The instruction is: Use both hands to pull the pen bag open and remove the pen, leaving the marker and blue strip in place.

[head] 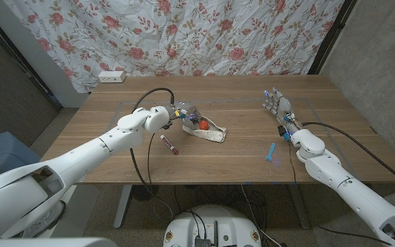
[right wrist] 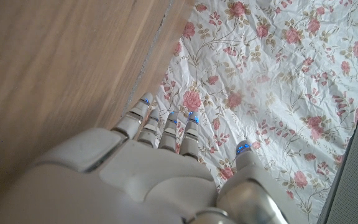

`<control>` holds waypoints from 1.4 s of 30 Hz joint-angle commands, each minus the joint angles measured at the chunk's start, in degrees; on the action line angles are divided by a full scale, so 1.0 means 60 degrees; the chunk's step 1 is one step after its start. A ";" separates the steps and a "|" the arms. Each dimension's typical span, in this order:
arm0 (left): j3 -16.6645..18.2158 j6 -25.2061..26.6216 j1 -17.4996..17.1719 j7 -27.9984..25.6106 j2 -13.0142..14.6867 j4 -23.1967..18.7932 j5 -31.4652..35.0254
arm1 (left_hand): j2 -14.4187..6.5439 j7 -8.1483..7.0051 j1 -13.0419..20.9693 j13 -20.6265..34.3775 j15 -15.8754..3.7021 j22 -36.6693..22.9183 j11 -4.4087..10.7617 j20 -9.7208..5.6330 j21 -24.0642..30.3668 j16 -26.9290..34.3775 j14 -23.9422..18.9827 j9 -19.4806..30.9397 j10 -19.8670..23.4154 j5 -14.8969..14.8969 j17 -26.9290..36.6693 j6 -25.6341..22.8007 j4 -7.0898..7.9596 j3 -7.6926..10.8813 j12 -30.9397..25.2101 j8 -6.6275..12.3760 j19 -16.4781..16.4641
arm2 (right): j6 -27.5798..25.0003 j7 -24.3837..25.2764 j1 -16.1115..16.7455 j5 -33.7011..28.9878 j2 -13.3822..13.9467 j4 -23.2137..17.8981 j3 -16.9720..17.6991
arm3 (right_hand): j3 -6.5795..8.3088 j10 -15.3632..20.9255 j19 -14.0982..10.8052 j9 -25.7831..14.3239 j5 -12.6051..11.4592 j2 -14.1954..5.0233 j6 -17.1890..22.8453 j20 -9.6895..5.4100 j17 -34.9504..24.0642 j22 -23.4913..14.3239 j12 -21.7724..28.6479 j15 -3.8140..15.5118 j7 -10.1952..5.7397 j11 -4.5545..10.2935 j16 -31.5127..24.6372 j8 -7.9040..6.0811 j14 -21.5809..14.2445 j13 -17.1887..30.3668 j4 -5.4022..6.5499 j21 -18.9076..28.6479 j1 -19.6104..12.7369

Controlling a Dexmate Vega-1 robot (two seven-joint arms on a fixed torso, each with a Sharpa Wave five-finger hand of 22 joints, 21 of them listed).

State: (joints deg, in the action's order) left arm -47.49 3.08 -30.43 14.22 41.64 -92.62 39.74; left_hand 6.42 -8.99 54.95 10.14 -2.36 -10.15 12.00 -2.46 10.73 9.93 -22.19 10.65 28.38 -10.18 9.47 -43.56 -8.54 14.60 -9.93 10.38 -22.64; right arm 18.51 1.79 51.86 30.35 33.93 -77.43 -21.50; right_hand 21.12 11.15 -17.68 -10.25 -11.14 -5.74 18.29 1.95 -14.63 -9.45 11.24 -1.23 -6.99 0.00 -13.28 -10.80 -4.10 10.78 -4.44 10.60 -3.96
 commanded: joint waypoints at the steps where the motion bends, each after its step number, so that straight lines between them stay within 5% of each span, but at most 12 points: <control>1: -0.0048 -0.0408 0.0172 0.0085 0.0000 0.0369 -0.0463 | 0.0043 -0.0024 -0.0113 0.0022 -0.1339 0.0014 0.0014 -0.0169 -0.0008 -0.0036 0.0130 0.0030 -0.0085 0.0012 0.0039 0.0143 0.0007 -0.0054 -0.0010 -0.0023 0.0057 | -0.0084 0.0078 -0.0190 -0.0800 0.0314 -0.0266 -0.0293 | 0.0059 0.0023 0.0054 -0.0025 0.0028 -0.0056 0.0019 -0.0006 0.0021 -0.0029 -0.0008 -0.0022 -0.0098 -0.0018 -0.0018 0.0016 -0.0078 0.0016 -0.0143 0.0006 -0.0211; 20: -0.0141 -0.0664 0.0375 -0.0044 -0.0193 0.0802 -0.0799 | 0.0035 0.0051 -0.0310 0.0023 -0.1249 0.0019 0.0011 -0.0145 -0.0060 -0.0029 0.0377 0.0019 -0.0346 -0.0004 0.0040 0.0446 0.0060 -0.0162 -0.0015 0.0014 0.0349 | -0.0828 0.0682 -0.0183 -0.2364 0.1038 -0.1206 -0.0658 | 0.0270 -0.0119 0.0285 -0.0032 0.0079 0.0529 0.0018 -0.0016 0.0208 -0.0019 -0.0046 0.0006 -0.0281 0.0081 0.0107 -0.0097 -0.0045 0.0016 -0.0963 -0.0049 -0.1177; 42: 0.0063 -0.0191 -0.0118 -0.0375 -0.0187 0.0576 -0.1467 | -0.0092 -0.0053 -0.0494 0.0019 -0.1021 0.0048 -0.0006 0.0000 -0.0104 -0.0043 0.0969 0.0006 -0.0755 -0.0016 0.0033 0.0420 0.0095 -0.0222 -0.0006 0.0120 0.0935 | -0.1655 0.1354 -0.0080 -0.4221 0.1623 -0.2314 -0.0997 | 0.0455 -0.0204 0.0419 -0.0060 0.0110 0.1001 0.0533 0.0005 0.0330 -0.0016 -0.0043 -0.0030 -0.0391 0.0133 0.0174 -0.0357 0.0017 0.0026 -0.1093 -0.0025 -0.2211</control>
State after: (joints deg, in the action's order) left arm -47.46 1.13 -30.12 12.70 40.58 -88.97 32.79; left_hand 5.95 -8.80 52.55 10.15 -2.36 -9.86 12.09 -2.35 10.16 9.53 -16.88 10.67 24.21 -10.18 9.46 -40.93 -7.85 13.44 -9.93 10.82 -17.21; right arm 11.19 8.06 51.11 10.41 41.94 -87.89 -26.53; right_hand 23.42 9.90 -14.90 -10.25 -10.58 -0.09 20.78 1.85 -12.50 -9.45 11.02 -1.23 -9.22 0.62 -12.41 -12.53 -4.10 10.81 -10.99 10.38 -16.10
